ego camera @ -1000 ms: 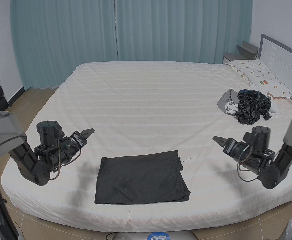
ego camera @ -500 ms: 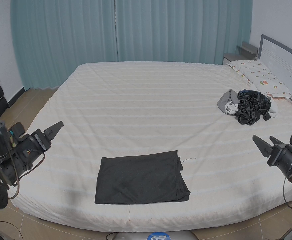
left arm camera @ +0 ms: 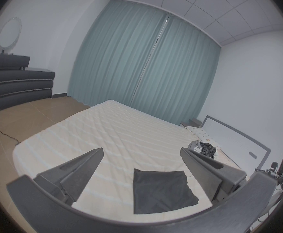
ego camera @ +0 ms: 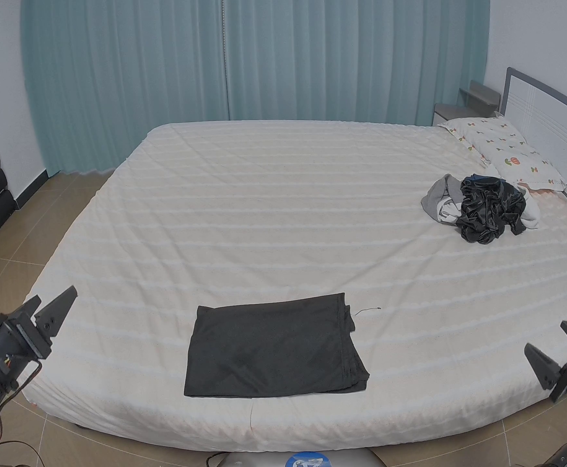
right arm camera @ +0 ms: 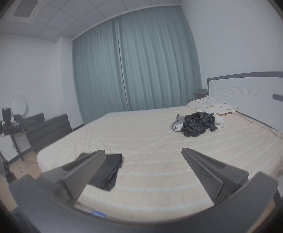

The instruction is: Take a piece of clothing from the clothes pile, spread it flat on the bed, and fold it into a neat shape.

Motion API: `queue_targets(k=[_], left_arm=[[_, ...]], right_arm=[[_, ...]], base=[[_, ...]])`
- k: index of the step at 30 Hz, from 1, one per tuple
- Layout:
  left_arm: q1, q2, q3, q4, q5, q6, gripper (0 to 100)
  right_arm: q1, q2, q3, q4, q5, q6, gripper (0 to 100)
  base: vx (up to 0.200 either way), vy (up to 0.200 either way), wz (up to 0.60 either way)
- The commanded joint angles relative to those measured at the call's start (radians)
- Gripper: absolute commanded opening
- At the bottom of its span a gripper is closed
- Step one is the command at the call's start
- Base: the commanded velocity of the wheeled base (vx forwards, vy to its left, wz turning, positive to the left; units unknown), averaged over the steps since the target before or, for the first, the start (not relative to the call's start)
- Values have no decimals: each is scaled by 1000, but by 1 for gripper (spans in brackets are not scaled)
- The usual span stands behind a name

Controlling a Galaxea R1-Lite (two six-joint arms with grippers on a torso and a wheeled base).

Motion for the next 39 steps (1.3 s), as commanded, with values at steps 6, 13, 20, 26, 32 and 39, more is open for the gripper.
queue_targets(k=[6,13,20,26,32,39], left_arm=[[-1,-497,-3,417,-8,97,100],[-1,-616,14,503,-41,137,100],[-1,-735,14,630,-61,137,100],[-10,-810,16,688,-61,138,100],[-27,-841,32,690,-55,141,100],[-27,-843,120,625,-43,212,100]], right_arm=[[-87,-529,-158,559,-47,-131,100],[-136,-673,-218,779,-59,-151,100],[-133,-678,-172,708,-32,-134,100],[-133,-678,-61,536,51,-136,100],[-133,-678,20,394,93,-131,100],[-133,-678,20,392,91,-130,100]], base=[[0,0,0],[0,0,0],[0,0,0],[0,0,0],[0,0,0],[0,0,0]])
